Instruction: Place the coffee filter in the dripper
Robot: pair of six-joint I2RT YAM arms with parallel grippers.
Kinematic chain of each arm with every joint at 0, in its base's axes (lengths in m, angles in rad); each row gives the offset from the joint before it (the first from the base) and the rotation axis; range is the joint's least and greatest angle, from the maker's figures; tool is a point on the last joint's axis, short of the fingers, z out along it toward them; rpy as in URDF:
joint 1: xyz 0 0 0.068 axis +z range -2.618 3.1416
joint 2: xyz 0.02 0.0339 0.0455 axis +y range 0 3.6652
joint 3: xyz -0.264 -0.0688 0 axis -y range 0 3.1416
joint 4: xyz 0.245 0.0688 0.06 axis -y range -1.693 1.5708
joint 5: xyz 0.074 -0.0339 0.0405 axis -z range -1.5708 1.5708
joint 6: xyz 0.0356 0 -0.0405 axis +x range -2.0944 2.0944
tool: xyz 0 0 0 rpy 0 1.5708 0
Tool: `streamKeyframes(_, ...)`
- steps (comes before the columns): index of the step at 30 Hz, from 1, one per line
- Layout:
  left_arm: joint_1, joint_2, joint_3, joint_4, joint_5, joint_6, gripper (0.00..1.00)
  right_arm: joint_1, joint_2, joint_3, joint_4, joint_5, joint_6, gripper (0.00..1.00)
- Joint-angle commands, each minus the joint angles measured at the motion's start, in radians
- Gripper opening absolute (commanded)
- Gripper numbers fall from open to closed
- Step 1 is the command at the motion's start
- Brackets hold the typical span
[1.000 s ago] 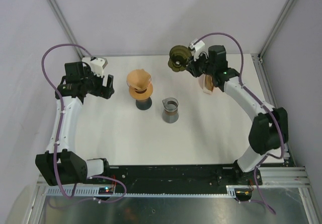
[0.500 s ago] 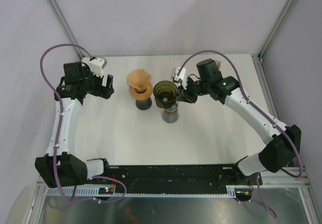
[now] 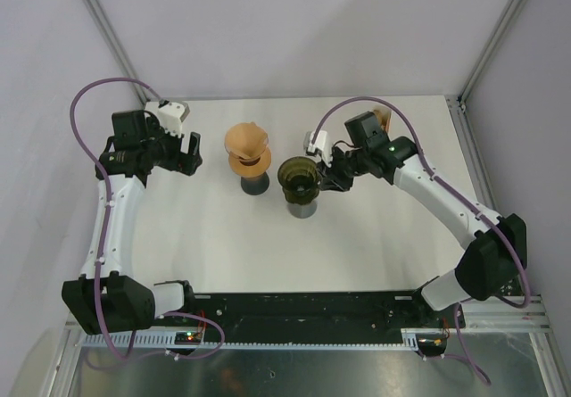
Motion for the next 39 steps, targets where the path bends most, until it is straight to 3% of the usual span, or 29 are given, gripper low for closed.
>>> streamKeyframes(1, 0.007, -0.031, 0.015, 0.027, 0.007, 0.015, 0.93, -0.032, 0.016, 0.005, 0.054, -0.019, -0.011, 0.0)
streamKeyframes(27, 0.007, -0.017, 0.015, 0.026, 0.008, 0.02, 0.93, -0.066, 0.049, -0.081, 0.187, -0.024, 0.037, 0.0)
streamKeyframes(32, 0.007, -0.016, 0.018, 0.026, 0.001, 0.023, 0.93, -0.062, 0.046, -0.081, 0.183, -0.009, 0.036, 0.09)
streamKeyframes(39, 0.007, -0.016, 0.021, 0.026, 0.002, 0.023, 0.93, -0.057, 0.033, -0.081, 0.17, -0.032, 0.023, 0.12)
